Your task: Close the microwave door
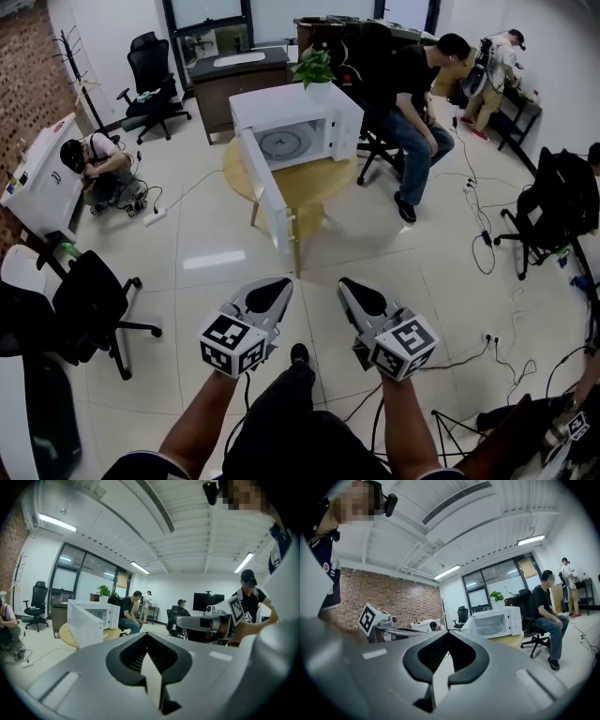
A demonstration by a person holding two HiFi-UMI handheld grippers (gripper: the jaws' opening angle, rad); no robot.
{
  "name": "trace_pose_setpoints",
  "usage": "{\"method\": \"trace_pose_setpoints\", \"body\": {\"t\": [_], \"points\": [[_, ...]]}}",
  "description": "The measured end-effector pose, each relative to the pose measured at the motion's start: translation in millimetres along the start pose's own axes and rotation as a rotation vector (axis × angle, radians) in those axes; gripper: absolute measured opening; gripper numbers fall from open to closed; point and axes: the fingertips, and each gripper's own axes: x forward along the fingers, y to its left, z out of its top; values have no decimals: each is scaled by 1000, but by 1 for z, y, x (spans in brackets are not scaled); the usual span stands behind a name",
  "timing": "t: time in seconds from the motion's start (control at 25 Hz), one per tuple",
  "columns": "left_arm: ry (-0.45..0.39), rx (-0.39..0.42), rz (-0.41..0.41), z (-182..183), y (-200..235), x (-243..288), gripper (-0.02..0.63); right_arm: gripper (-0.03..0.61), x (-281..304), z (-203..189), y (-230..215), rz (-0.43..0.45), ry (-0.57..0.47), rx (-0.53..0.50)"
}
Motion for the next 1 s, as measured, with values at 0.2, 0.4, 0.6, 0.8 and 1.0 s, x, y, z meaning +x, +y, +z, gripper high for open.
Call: {"method": "trace_pose_setpoints", "body": {"t": [0.2, 0.4, 0.6, 0.8, 1.0], "points": [[-13, -13, -4, 2, 17, 38, 9, 2, 18, 7, -36, -3, 19, -27], [-33, -33, 16, 10, 43, 74, 9, 2, 45, 18, -77, 12, 33, -54], [-35, -45, 66, 23, 77, 91, 9, 2, 83, 29, -104, 54, 42, -54], [-46, -51, 143, 37, 114, 91, 9, 2, 125, 38, -115, 122, 51, -67], [-54, -45, 217, 44, 148, 89, 9, 2, 162, 41, -119, 185, 54, -67]]}}
